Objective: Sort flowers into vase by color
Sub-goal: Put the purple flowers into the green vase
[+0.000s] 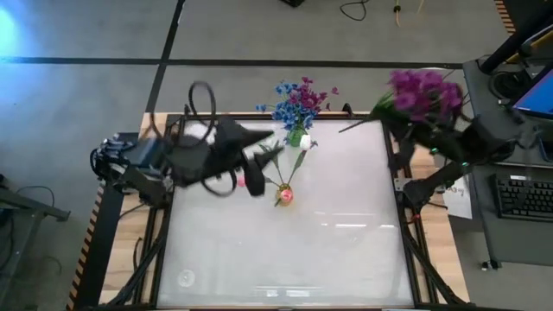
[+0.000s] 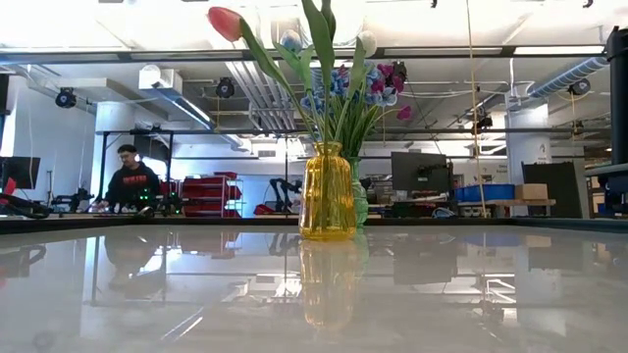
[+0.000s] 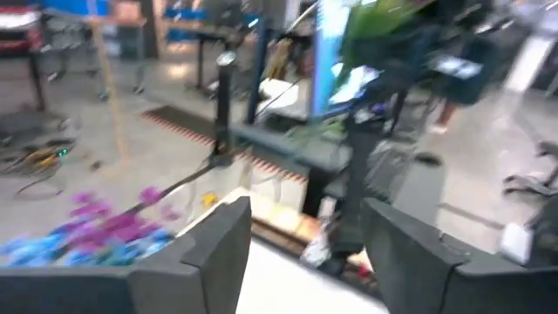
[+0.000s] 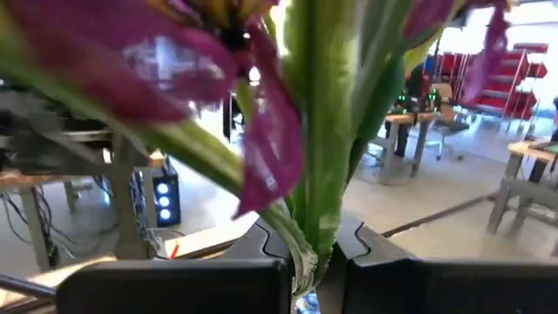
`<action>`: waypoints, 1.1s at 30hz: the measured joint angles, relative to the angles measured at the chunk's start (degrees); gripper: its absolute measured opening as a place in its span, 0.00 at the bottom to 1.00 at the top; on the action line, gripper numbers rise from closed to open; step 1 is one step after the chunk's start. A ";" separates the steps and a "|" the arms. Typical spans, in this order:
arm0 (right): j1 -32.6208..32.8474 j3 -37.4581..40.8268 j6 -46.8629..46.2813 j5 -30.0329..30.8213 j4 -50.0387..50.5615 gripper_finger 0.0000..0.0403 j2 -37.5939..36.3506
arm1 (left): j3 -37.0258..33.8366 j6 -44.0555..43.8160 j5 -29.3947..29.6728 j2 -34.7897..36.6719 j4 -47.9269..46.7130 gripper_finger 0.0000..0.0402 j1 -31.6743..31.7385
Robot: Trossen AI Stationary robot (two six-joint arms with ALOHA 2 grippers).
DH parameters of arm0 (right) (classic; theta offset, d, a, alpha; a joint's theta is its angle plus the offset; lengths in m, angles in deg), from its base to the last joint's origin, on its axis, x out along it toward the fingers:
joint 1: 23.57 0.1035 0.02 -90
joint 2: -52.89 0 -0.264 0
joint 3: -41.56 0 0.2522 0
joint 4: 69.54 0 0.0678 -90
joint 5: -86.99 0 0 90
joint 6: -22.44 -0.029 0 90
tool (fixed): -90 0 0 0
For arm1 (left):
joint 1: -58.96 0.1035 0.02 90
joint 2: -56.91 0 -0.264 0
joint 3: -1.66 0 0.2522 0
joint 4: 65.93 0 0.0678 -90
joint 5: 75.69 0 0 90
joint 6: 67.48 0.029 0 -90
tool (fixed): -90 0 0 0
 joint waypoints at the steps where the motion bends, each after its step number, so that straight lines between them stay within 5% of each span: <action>1: -0.11 0.00 -1.24 0.00 1.15 0.03 -0.76 | 1.56 -1.11 -0.64 0.00 -3.52 0.49 1.01; 8: -1.52 2.82 -8.37 -4.12 6.51 0.03 -3.28 | 7.07 -2.32 -6.09 0.08 -25.04 0.33 6.95; 13: -5.04 6.71 -9.68 -5.50 6.18 0.03 -3.33 | 6.48 -0.99 -12.76 1.45 -31.95 0.20 12.58; 19: -13.70 7.72 -12.46 -13.33 4.53 0.03 -0.08 | 5.67 9.34 -24.71 2.72 -32.05 0.02 21.55; 23: -19.90 7.69 -8.71 -16.79 1.38 0.03 2.96 | 4.81 15.75 -32.47 3.88 -30.54 0.02 29.20; 29: -34.44 5.85 -8.37 -38.18 -5.52 0.03 6.10 | -0.57 22.09 -52.82 4.86 -25.77 0.00 43.71; 33: -42.71 5.70 -8.67 -39.78 -6.15 0.03 7.19 | -5.99 26.68 -59.84 5.35 -24.40 0.00 50.21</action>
